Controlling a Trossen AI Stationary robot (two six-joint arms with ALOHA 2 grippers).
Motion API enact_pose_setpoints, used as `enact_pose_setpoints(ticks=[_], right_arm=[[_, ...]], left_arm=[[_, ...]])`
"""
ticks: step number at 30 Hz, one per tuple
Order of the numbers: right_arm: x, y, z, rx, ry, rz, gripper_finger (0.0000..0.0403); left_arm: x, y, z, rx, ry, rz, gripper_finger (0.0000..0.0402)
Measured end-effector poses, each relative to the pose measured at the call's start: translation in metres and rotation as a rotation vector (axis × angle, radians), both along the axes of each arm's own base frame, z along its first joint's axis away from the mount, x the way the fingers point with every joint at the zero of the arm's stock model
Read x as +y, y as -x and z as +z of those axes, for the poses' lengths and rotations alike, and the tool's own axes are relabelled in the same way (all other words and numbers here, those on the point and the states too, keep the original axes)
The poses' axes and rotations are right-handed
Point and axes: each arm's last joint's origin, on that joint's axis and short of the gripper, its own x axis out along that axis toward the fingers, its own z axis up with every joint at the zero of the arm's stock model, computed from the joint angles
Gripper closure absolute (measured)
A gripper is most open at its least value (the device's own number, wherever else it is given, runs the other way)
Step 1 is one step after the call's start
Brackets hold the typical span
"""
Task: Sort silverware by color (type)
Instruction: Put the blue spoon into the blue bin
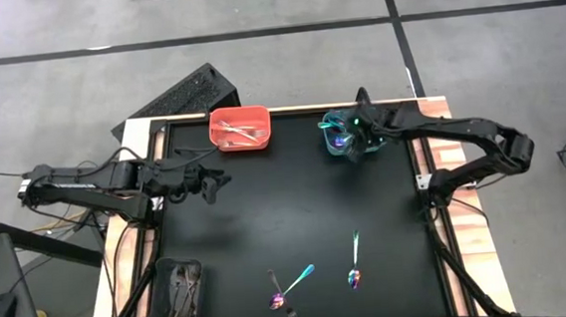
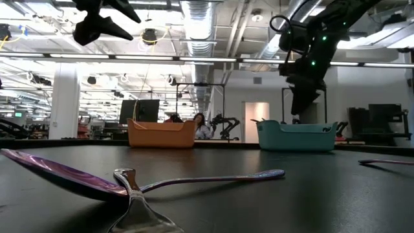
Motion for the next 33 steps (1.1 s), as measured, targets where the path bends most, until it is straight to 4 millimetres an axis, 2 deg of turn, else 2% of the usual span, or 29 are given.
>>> enact_pose_setpoints(ticks=[3, 6, 12, 18, 22, 25, 33], right_arm=[[0.022, -0.005, -0.004, -0.072, -0.194, -0.129, 0.0214], [0.050, -0.010, -0.007, -0.069, -0.319, -0.236, 0.0219], [0.122, -0.018, -0.009, -0.067, -0.435, -0.370, 0.0225], [0.186, -0.011, -0.009, -0.117, -0.566, -0.534, 0.0225], [0.214, -0.004, -0.012, -0.103, -0.637, -0.620, 0.0225], [0.234, -0.005, -0.019, -0.057, -0.705, -0.620, 0.0225], [0.285, -0.032, -0.049, -0.077, -0.884, -0.620, 0.0225]], left_arm=[[-0.003, 0.000, -0.001, 0.012, -0.005, -0.014, 0.0214], [-0.006, -0.003, -0.003, 0.027, -0.008, -0.033, 0.0214], [-0.014, -0.013, -0.012, 0.091, -0.033, -0.101, 0.0214], [-0.026, -0.027, -0.024, 0.171, -0.042, -0.217, 0.0214], [-0.036, -0.034, -0.030, 0.197, -0.061, -0.272, 0.0214], [-0.043, -0.040, -0.033, 0.198, -0.091, -0.320, 0.0214], [-0.058, -0.042, -0.035, 0.186, -0.105, -0.427, 0.0214]])
